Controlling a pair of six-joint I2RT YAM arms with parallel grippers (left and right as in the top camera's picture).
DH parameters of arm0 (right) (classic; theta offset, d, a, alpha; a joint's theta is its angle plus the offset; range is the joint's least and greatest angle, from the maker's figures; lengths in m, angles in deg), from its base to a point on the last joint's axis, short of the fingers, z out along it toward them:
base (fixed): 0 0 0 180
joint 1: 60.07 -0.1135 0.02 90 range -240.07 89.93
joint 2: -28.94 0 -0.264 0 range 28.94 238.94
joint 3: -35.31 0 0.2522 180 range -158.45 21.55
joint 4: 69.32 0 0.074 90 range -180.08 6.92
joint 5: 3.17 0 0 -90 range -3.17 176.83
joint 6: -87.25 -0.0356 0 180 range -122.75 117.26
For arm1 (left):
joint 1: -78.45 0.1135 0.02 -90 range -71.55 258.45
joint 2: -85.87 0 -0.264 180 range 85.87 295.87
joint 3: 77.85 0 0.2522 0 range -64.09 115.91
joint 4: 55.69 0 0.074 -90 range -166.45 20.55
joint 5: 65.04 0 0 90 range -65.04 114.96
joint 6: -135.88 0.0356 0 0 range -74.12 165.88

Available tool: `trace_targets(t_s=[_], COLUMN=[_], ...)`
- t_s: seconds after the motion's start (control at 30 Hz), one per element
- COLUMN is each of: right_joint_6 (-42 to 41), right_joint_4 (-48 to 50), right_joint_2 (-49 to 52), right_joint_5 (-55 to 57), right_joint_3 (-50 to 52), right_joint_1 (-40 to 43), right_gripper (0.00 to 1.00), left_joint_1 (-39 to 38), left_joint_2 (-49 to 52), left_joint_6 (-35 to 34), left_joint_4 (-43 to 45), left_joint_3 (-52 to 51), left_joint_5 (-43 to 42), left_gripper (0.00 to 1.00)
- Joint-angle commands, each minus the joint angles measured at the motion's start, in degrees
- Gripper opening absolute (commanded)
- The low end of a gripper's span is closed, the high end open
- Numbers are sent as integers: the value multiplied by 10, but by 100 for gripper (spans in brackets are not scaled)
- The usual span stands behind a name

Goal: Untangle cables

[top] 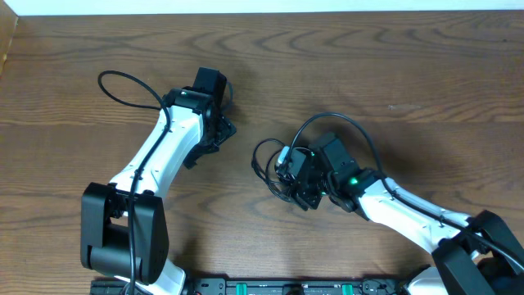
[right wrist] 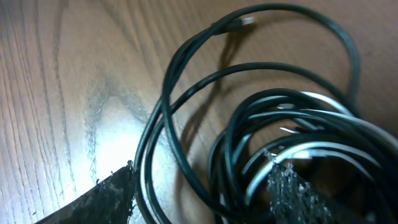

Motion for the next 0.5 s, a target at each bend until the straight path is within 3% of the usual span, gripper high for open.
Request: trace_targets(t_s=[0.0,0.07,0.1,0.2,0.23,0.47], right_joint_6=[19,19,19,19,19,-47], right_joint_4=[11,21,25,35,41,73], right_joint_2=[18,21,22,22,22,-10], right_joint_5=[-3,-3,-1,-1,-1,14], right_joint_3=[-6,-6,-6,-6,-6,-8], right_joint_1=[-12,-12,-12,-12,-12,-2], right_gripper=[66,60,51,7,1,1], left_joint_1=[0,0,0,0,0,0], left_joint_2=[5,5,5,5,5,5], left_joint_6=[3,3,3,3,3,3], left_joint_4=[-4,-3,-3,-2,-2,-2], left_joint_3=[0,0,0,0,0,0], left_joint_5=[10,10,10,10,10,10], left_gripper=[93,93,93,93,93,93])
